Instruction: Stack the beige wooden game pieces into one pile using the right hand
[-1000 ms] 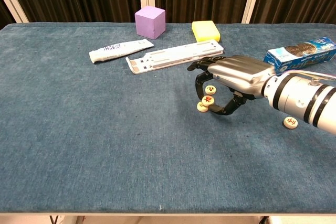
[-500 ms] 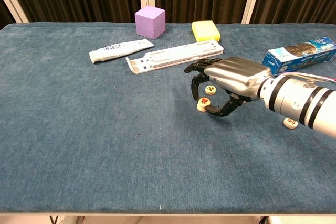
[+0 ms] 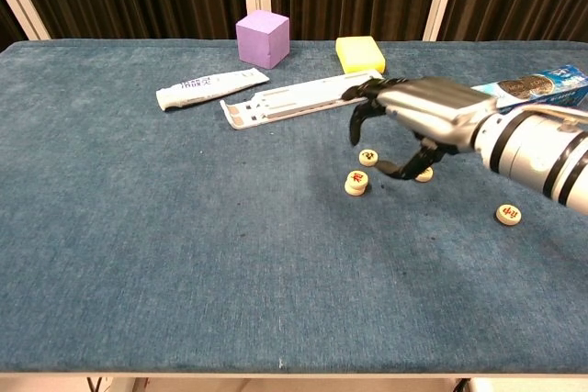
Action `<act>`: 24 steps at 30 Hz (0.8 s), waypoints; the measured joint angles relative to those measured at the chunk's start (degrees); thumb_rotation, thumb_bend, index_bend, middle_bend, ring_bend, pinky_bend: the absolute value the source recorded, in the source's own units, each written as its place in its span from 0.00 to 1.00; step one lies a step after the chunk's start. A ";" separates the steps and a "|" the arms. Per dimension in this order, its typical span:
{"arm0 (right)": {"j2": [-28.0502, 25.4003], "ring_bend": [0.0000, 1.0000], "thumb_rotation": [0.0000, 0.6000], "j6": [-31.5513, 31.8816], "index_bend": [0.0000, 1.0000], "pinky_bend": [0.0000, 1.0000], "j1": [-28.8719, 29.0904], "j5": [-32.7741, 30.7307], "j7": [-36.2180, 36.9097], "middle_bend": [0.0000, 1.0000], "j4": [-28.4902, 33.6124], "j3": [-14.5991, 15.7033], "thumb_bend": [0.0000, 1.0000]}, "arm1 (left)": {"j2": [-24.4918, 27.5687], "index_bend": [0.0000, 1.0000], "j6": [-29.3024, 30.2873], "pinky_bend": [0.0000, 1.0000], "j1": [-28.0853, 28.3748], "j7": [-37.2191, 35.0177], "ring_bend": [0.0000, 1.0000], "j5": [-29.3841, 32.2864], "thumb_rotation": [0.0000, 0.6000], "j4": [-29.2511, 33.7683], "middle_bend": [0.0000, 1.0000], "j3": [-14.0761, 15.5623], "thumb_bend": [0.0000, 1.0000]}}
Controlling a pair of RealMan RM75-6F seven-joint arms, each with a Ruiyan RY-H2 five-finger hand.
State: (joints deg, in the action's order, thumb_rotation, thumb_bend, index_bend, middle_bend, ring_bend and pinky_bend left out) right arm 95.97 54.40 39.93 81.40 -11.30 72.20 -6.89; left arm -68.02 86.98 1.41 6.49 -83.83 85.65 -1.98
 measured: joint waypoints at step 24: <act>5.15 0.08 1.00 -7.73 0.54 0.14 5.02 -7.48 -2.27 0.15 -9.44 -2.45 0.45 | 0.14 0.18 -0.38 0.00 -0.07 0.41 0.08 0.69 1.00 0.05 0.14 -0.09 0.00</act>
State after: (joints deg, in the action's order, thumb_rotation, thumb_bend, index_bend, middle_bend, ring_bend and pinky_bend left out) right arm 101.12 46.67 44.94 73.92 -13.57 62.76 -9.34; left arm -67.88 86.61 1.34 6.89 -83.14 85.70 -2.07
